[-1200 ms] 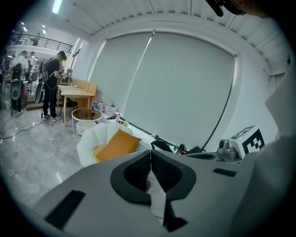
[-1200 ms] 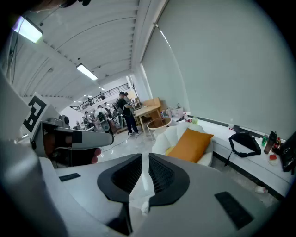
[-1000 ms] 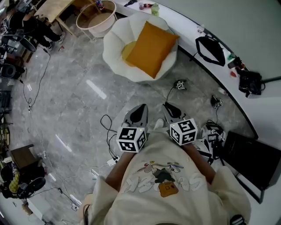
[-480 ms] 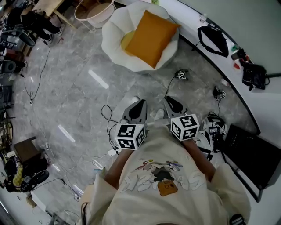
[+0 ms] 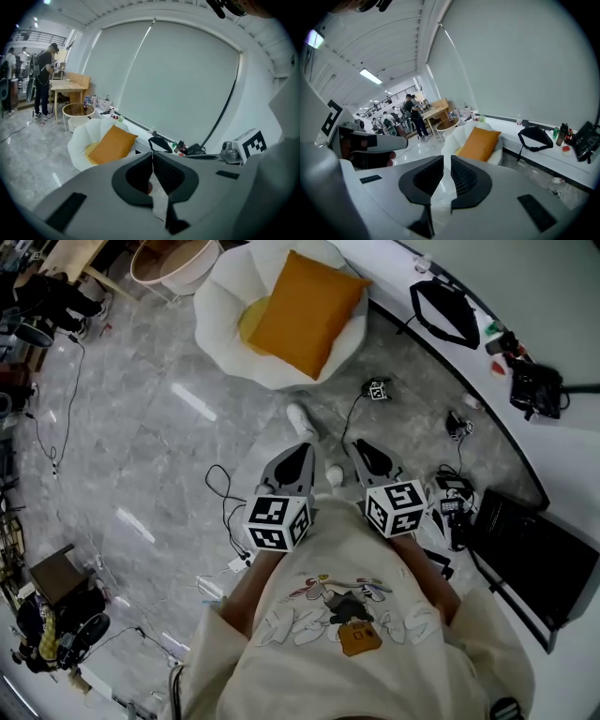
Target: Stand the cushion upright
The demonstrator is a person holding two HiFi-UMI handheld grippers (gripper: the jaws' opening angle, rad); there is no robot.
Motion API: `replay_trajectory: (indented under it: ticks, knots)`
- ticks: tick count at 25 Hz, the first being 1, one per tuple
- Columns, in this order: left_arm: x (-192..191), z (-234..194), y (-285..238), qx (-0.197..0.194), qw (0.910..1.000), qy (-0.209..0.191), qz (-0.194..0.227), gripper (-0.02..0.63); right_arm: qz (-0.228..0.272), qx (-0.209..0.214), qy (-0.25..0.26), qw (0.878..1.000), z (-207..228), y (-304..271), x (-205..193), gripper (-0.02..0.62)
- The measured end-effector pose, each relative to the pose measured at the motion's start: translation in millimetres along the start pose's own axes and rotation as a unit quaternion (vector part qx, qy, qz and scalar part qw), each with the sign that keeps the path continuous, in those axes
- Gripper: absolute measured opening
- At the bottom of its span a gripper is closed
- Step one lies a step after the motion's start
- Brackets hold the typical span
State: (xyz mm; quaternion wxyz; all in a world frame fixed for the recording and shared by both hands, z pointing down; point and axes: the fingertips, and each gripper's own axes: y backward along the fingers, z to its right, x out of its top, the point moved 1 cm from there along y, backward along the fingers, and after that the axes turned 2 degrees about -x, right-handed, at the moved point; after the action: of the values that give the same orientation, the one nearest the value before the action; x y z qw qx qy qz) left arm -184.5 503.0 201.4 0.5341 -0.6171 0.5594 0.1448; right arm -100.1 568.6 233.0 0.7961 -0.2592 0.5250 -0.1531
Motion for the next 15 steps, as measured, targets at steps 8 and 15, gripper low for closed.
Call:
replay_trajectory:
  ticks: [8,15]
  knots:
    - [87.2,-54.1,-74.0,-0.022,0.9997,0.002,0.006,0.012,-0.009,-0.024,0.001,1.000,30.5,-80.1,79.6,0.064]
    - [155.8,-135.3,-117.7,-0.015,0.9999,0.007,0.003,0.012,-0.012,-0.048,-0.004,0.999,50.1,-158.0,150.8,0.064]
